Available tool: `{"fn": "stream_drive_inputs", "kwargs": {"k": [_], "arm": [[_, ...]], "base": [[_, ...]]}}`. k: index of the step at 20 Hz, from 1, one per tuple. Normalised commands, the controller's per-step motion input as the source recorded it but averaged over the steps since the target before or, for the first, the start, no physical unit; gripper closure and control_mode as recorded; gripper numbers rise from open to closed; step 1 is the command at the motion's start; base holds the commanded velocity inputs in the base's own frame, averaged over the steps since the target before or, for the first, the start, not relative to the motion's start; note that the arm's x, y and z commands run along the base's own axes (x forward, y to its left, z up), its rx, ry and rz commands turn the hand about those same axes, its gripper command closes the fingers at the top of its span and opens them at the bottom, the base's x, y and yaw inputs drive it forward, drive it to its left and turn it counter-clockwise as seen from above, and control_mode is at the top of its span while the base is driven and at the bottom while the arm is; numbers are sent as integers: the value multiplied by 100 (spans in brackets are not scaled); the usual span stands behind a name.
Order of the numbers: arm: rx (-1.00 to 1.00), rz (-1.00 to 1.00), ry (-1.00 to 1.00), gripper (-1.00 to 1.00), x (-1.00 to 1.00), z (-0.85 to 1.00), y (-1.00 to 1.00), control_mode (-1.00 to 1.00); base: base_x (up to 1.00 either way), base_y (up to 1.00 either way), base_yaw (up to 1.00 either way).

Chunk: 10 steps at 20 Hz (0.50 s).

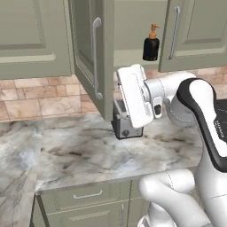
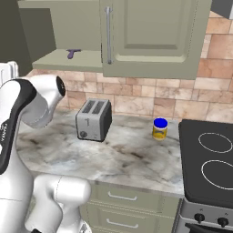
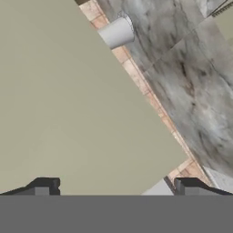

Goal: Pick the bar soap and soap dispenser from the cabinet and place them on the counter.

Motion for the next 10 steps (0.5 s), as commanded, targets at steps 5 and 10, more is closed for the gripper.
{"fn": "stream_drive_inputs", "kwargs": {"k": [5,10], "arm": [[-1,0,5,-100,0,-3,16,-100],[-8,0,0,-100,0,4,-24,-100]], "base": [[0,0,0],[0,0,0]]}}
